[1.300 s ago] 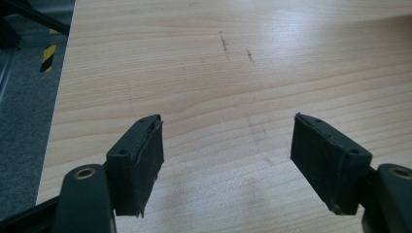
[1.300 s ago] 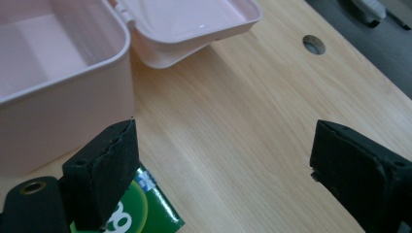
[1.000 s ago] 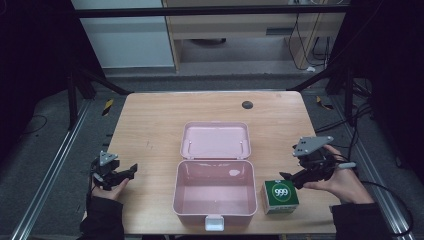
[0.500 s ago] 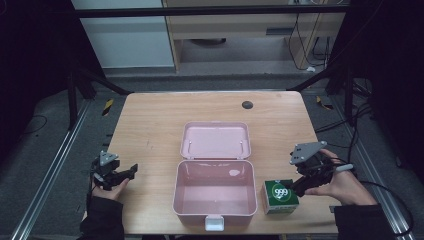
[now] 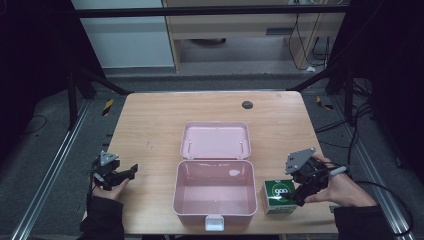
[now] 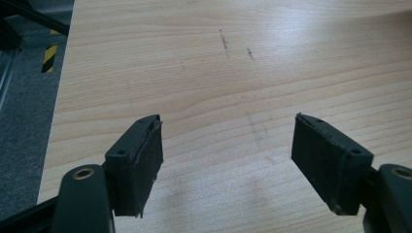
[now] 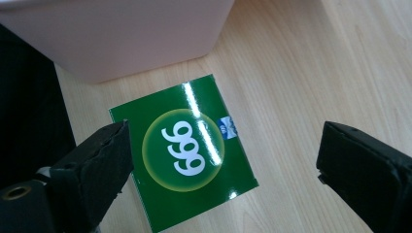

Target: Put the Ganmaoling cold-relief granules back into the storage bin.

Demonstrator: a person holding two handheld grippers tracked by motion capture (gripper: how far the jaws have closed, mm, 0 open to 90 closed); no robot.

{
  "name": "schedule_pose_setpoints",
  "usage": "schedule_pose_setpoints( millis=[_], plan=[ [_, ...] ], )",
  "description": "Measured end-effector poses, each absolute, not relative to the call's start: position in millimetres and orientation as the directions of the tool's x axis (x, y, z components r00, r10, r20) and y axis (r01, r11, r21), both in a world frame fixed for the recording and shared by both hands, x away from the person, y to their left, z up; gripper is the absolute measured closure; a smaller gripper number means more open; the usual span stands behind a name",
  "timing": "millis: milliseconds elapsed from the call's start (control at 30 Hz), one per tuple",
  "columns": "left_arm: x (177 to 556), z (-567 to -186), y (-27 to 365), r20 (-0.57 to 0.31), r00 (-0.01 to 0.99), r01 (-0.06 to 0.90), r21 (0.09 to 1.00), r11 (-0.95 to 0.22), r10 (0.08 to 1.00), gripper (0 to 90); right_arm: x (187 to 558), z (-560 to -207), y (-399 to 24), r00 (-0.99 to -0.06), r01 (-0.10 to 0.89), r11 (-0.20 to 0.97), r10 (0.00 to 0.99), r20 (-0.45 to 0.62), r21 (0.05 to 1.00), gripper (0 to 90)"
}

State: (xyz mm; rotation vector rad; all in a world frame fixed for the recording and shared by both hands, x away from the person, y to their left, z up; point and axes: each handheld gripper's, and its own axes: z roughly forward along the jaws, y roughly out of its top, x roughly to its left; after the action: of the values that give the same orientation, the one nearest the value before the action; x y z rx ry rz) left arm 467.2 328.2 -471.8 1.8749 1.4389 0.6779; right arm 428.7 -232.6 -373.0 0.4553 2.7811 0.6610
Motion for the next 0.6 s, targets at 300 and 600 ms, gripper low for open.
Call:
schedule_pose_setpoints(
  millis=[300, 600],
  plan=[
    [467, -472, 328, 0.006, 0.258, 0.620, 0.766, -0.170, 0.966, 26.0, 426, -381, -227, -0.942, 0.207, 0.874, 0.299, -0.150, 0.439, 4.4],
    [468, -472, 328, 0.008, 0.258, 0.620, 0.765, -0.171, 0.966, 26.0, 426, -390, -223, -0.953, 0.185, 0.891, 0.266, -0.146, 0.415, 3.1]
  ],
)
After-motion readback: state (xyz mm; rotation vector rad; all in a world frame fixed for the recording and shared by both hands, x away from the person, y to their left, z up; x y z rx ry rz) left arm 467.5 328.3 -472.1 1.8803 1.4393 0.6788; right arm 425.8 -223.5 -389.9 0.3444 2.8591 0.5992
